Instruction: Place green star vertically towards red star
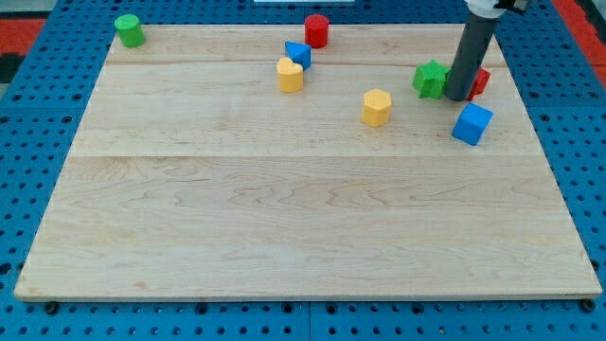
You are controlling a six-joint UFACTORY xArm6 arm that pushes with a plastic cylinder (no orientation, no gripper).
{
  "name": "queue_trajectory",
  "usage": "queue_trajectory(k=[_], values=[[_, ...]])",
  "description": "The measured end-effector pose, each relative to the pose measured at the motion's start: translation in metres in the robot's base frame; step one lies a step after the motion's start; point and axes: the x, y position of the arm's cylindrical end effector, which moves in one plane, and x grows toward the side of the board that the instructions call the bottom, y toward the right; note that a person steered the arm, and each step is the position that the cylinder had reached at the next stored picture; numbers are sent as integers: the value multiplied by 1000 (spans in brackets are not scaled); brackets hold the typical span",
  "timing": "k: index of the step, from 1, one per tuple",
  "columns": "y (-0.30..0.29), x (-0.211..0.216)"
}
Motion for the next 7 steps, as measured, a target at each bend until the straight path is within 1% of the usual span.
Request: queue_trajectory(k=[1, 2, 3, 4, 7], values=[[-1, -4], [-1, 12], [-17, 26], [-36, 17], [-44, -54]])
